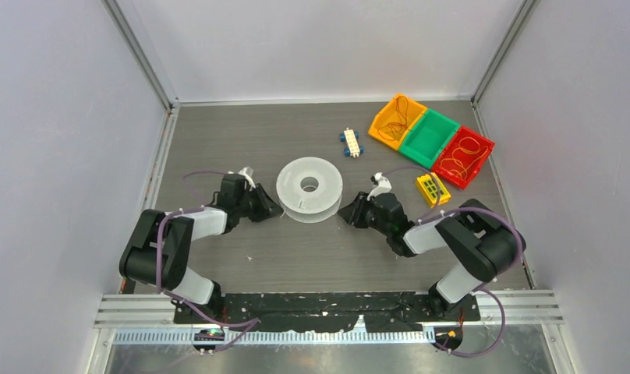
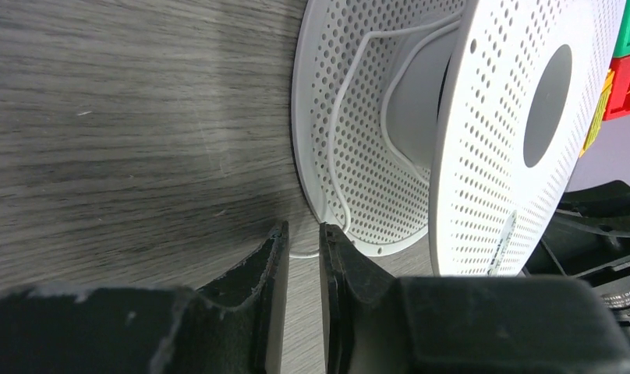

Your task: Wrap the cables

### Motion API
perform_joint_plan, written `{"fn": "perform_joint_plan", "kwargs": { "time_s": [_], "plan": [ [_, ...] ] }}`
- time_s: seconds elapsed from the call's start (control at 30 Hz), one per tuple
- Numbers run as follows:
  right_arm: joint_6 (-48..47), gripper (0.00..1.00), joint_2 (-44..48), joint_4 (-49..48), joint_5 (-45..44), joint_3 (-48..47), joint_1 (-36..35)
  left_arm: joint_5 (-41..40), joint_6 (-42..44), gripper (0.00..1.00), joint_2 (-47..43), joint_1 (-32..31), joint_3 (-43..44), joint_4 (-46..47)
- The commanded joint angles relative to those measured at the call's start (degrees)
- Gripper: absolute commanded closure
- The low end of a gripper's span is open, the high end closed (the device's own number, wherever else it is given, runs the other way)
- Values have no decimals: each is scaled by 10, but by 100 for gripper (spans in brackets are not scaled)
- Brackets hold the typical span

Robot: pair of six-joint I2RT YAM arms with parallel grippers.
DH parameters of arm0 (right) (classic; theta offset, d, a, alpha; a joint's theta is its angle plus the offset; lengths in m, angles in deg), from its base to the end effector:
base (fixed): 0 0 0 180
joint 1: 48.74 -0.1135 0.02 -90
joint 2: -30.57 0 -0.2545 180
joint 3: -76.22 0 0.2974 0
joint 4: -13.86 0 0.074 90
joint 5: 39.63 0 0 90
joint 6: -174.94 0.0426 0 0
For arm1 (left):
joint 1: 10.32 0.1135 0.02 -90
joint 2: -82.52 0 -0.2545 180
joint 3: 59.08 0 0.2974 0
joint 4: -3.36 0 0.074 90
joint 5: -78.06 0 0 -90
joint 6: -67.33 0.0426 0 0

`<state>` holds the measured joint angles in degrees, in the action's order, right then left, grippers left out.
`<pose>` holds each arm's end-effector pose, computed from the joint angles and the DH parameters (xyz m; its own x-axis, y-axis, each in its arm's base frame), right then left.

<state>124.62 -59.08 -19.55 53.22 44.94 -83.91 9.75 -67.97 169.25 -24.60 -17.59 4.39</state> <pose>0.2277 0.1631 0.0656 -0.6563 0.3176 -0.6843 -0.2509 0.7636 0.5950 0.2833 -0.0883 0.0772 -0.8207 -0.4726 -0.3210 -0.1385 0.7097 -0.6908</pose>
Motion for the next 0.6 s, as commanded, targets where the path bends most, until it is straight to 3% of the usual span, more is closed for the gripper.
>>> {"fn": "perform_joint_plan", "kwargs": {
  "time_s": [0.0, 0.2, 0.57],
  "plan": [
    [26, 69, -41, -94, 35, -36, 1, 3, -11, 79, -7, -8, -10, 39],
    [33, 69, -74, -80, 17, -58, 1, 3, -17, 81, -4, -26, -8, 45],
    [42, 67, -44, -5, -46, -54, 1, 4, -50, 82, 15, -56, 0, 88]
  ]
}}
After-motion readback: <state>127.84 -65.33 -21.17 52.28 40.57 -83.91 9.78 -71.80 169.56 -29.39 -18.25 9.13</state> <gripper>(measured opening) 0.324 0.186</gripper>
